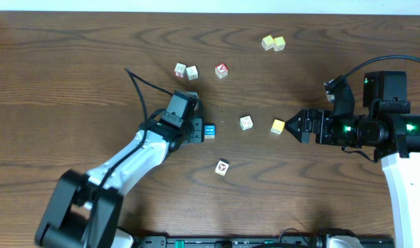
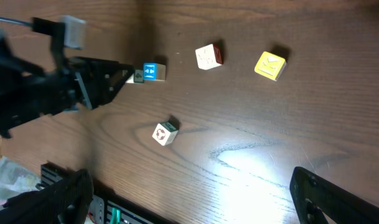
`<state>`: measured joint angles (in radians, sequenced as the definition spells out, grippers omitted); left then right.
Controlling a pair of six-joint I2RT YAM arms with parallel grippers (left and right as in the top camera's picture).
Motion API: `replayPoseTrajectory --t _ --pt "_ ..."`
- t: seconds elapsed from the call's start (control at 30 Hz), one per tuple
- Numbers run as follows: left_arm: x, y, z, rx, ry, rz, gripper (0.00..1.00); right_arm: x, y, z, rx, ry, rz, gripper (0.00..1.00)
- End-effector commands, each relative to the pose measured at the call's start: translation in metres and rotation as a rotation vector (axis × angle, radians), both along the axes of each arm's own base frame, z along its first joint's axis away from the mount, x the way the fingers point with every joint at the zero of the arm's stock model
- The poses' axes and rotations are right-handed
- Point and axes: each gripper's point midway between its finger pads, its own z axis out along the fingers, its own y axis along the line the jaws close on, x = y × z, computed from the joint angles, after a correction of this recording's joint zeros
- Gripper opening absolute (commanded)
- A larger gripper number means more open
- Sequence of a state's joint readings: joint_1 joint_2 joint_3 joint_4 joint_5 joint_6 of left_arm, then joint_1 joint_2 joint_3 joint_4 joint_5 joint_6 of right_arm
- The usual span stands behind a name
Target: Lift 5 blocks
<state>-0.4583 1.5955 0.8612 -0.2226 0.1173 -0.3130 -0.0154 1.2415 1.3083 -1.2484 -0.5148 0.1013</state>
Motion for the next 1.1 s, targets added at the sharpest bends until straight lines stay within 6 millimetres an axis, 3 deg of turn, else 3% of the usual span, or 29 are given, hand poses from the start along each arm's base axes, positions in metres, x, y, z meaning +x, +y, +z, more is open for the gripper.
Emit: replayPoseTrajectory --t 0.0,0.1,0.2,0.4,0.53,0.67,0.8,0.93,1.07 --pt "0.013 0.005 0.049 -0.052 -0.106 0.027 0.53 0.006 -0.004 0.006 -0.004 -0.025 -0.013 0.98" --pt "0.013 0.024 0.077 -0.092 -0.144 0.104 0.53 0.010 -0.001 0.008 0.004 -0.040 -0.018 0.98" --pt "0.010 0.057 0.109 -0.148 -0.180 0.245 0.57 0.015 0.010 0.009 -0.002 -0.063 0.008 0.99" --pt "-0.015 0.114 0.134 -0.152 -0.183 0.416 0.72 0.022 0.023 -0.020 -0.140 0.031 0.032 0.96" --pt "-0.036 0.138 0.132 -0.128 -0.135 0.489 0.79 0.035 0.037 -0.045 -0.249 0.154 0.096 0.96" --pt "-0.060 0.147 0.114 -0.086 -0.018 0.518 0.80 0.076 0.061 -0.074 -0.371 0.191 0.167 0.91" --pt "-0.075 0.147 0.100 -0.057 0.071 0.521 0.81 0.104 0.084 -0.106 -0.403 0.175 0.203 0.79" --pt "-0.086 0.148 0.092 -0.036 0.131 0.523 0.80 0.115 0.102 -0.144 -0.428 0.186 0.257 0.78" --pt "-0.090 0.148 0.088 -0.029 0.156 0.524 0.81 0.112 0.114 -0.174 -0.459 0.211 0.339 0.79"
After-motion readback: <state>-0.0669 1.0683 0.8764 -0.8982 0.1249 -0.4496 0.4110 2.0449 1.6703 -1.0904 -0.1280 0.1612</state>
